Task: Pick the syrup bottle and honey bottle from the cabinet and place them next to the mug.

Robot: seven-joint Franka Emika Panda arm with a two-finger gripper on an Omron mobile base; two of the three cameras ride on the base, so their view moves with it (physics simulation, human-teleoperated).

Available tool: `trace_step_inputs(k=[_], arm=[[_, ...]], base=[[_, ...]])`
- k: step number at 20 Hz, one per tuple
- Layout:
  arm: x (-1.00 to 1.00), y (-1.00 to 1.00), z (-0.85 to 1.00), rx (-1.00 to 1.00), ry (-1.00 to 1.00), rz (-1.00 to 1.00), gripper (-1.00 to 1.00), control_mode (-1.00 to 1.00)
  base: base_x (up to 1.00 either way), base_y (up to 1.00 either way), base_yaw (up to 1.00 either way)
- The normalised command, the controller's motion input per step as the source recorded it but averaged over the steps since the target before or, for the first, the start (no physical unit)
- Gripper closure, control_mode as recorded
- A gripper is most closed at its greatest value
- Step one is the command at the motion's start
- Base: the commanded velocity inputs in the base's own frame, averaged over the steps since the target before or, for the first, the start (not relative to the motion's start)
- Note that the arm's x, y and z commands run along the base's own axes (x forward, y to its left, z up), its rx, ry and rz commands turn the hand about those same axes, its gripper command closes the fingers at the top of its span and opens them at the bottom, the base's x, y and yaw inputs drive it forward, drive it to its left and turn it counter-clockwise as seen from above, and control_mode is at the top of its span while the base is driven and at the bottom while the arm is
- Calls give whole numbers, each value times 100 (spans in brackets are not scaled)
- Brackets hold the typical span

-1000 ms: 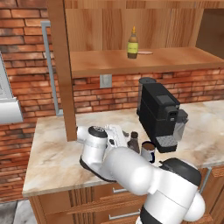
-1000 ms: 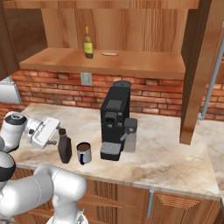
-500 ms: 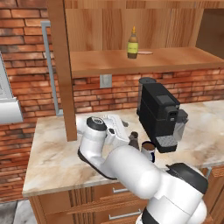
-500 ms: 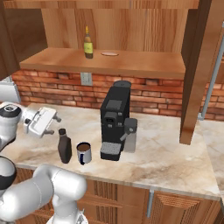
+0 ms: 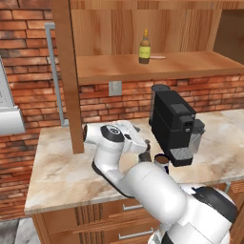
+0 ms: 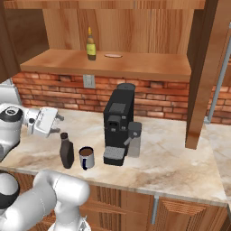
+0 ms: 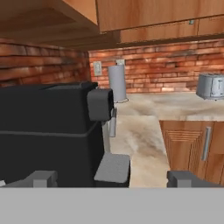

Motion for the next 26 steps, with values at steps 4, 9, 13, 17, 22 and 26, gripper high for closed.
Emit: trace_step_inputs(k=[4, 9, 13, 17, 22, 26], arm=[[-6, -43, 1, 0, 0, 38, -100, -100], [-32, -57, 13, 1, -7, 48, -100, -100], [-32, -51, 32, 3, -3, 50, -100, -100], [-52, -27, 71, 11, 2, 56, -100, -100], [-85, -10, 92, 13, 6, 53, -100, -100], [-63, -11, 99, 8, 8, 38, -100, -100]], base=[[0, 0, 0], [0, 0, 0], [0, 0, 0], [0, 0, 0], [0, 0, 0], [0, 0, 0]])
